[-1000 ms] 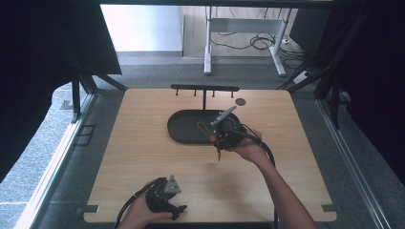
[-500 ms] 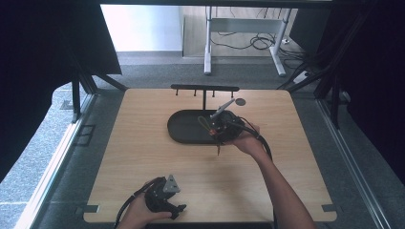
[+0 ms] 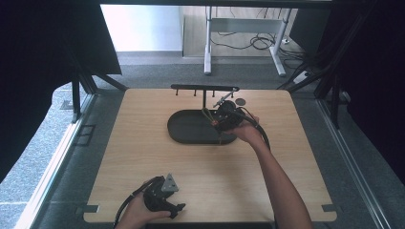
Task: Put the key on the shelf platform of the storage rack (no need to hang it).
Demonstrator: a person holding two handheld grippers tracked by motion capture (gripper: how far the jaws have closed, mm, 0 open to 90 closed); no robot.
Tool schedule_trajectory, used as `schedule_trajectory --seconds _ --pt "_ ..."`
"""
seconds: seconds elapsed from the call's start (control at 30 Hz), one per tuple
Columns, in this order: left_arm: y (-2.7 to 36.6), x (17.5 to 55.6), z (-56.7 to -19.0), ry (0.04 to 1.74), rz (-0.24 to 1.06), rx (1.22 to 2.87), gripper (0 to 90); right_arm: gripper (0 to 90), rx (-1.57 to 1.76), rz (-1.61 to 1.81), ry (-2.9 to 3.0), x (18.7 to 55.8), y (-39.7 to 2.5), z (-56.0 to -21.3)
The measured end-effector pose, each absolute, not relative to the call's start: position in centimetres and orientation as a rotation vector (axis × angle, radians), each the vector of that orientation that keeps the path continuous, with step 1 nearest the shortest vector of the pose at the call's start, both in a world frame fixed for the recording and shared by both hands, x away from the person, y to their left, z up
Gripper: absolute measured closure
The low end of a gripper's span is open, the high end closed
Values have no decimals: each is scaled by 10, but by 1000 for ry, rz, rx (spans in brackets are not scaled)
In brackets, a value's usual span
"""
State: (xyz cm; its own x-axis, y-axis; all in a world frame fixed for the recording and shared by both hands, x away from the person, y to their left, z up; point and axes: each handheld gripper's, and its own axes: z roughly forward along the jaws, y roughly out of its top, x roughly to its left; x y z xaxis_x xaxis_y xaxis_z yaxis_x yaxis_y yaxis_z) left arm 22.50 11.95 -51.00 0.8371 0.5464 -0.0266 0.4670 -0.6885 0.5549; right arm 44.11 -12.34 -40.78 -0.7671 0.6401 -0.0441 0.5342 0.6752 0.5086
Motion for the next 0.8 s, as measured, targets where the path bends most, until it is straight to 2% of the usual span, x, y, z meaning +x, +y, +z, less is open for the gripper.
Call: schedule_trajectory --seconds 0.5,0.8 --pt "123 225 -508 748 193 2443 198 672 1010 740 2590 475 -126 -415" --pt "124 226 -507 739 194 2445 199 671 1031 734 2559 484 -128 -427"
